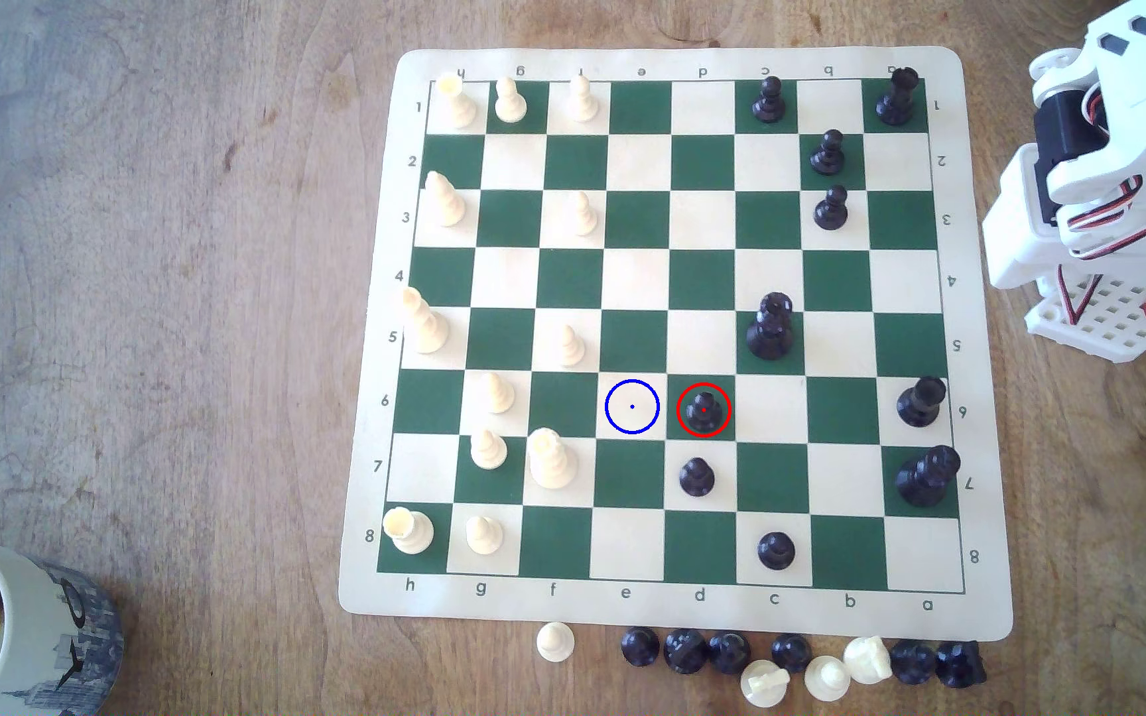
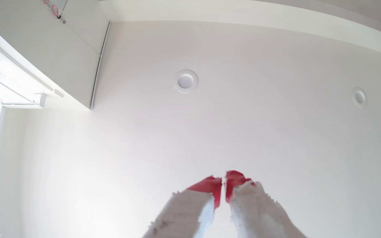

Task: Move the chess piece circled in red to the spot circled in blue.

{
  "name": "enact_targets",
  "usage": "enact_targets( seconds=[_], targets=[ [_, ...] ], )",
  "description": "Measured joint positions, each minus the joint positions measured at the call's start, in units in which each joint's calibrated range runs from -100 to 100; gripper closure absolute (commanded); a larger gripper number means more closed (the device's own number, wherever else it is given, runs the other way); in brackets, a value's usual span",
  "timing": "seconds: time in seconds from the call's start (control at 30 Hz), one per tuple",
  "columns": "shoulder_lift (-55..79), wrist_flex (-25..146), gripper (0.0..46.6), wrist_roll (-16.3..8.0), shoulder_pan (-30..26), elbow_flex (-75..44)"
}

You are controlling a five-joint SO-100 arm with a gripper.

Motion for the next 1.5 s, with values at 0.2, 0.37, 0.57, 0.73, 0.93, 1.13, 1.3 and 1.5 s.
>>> enact_targets(
  seconds=[0.2,0.37,0.57,0.73,0.93,1.13,1.3,1.5],
  targets=[
    [0.08,11.87,45.8,0.00,0.00,0.00],
    [0.08,31.63,45.8,0.00,1.25,-0.36],
    [0.08,59.92,46.4,0.00,2.51,-6.24],
    [0.00,76.41,46.4,0.00,2.43,-11.21],
    [0.42,108.21,46.4,3.22,0.52,-22.77],
    [7.54,127.73,43.4,3.17,-5.90,-32.81],
    [22.20,145.10,42.4,-1.12,-7.82,-46.90],
    [32.09,155.78,41.3,-4.40,-10.77,-54.23]
  ],
)
